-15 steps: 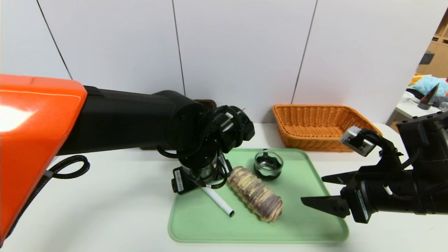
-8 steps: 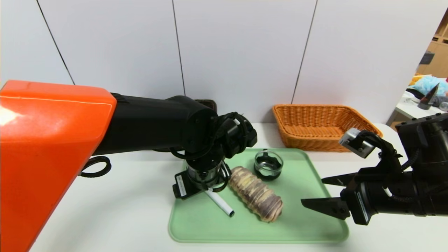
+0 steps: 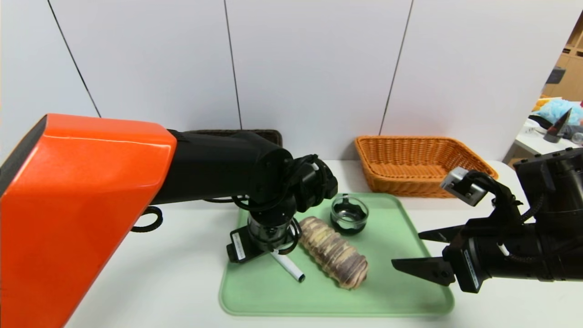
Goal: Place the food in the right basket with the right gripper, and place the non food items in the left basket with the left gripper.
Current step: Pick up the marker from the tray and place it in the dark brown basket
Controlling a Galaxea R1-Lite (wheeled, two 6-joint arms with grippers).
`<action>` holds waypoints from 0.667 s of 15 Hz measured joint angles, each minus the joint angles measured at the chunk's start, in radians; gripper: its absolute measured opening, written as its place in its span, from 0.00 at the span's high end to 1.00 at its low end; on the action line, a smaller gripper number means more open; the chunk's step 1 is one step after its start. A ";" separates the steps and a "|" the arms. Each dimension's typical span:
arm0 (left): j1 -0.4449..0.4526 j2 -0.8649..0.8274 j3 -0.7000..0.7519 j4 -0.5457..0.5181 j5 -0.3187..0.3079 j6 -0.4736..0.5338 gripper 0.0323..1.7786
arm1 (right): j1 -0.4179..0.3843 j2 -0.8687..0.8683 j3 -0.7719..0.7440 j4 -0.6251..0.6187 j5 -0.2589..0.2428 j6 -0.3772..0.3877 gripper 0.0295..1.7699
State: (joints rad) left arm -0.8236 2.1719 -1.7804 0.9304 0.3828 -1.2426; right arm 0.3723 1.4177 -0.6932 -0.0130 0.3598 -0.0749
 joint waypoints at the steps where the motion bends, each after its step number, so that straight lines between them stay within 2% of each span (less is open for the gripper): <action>1: 0.000 0.011 -0.020 0.022 0.001 -0.011 0.05 | 0.000 0.000 0.000 0.000 0.000 0.000 0.04; 4: 0.000 0.040 -0.069 0.079 0.001 -0.026 0.05 | 0.000 0.000 0.005 0.000 0.001 0.000 0.04; 10: -0.002 0.061 -0.089 0.084 0.004 -0.024 0.05 | -0.001 0.006 0.005 -0.015 0.001 -0.001 0.04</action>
State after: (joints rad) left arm -0.8253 2.2326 -1.8694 1.0140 0.3868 -1.2670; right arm 0.3709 1.4238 -0.6879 -0.0279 0.3611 -0.0755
